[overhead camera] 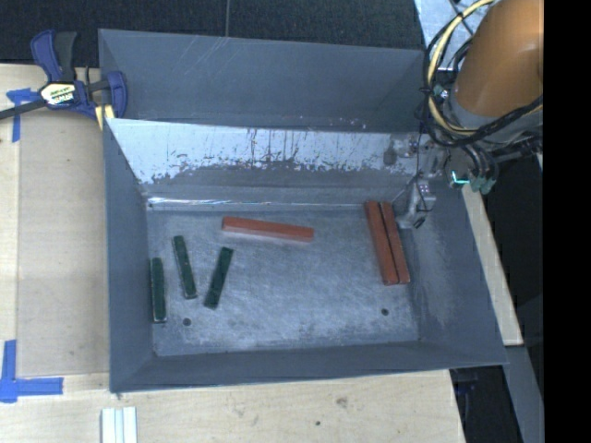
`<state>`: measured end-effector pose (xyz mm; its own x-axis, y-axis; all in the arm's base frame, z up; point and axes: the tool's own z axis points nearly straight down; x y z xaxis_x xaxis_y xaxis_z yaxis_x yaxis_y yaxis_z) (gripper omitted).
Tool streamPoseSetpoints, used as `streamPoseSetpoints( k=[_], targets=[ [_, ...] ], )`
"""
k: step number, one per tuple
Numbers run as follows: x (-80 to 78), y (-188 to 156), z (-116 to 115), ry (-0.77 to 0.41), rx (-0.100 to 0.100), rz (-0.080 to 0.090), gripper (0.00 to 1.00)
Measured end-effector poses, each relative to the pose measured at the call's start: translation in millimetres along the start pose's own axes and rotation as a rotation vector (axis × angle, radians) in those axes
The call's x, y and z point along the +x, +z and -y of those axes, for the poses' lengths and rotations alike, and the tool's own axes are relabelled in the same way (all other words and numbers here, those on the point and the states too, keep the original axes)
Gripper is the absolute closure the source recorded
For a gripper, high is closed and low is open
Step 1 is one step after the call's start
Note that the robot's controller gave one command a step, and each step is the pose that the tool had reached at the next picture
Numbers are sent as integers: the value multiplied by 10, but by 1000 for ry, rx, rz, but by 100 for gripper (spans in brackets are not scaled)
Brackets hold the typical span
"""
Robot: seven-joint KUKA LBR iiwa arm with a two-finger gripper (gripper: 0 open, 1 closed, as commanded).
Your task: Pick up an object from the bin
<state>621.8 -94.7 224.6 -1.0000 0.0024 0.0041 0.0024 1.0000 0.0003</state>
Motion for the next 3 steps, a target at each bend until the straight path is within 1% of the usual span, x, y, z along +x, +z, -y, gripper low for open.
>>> streamPoseSetpoints(
  k=[1,2,3],
  targets=[
    [76,1546,338,-182,1,13,0],
    [188,1519,531,-612,-14,15,0],
    [520,1541,261,-631,-1,6,0]
  ],
)
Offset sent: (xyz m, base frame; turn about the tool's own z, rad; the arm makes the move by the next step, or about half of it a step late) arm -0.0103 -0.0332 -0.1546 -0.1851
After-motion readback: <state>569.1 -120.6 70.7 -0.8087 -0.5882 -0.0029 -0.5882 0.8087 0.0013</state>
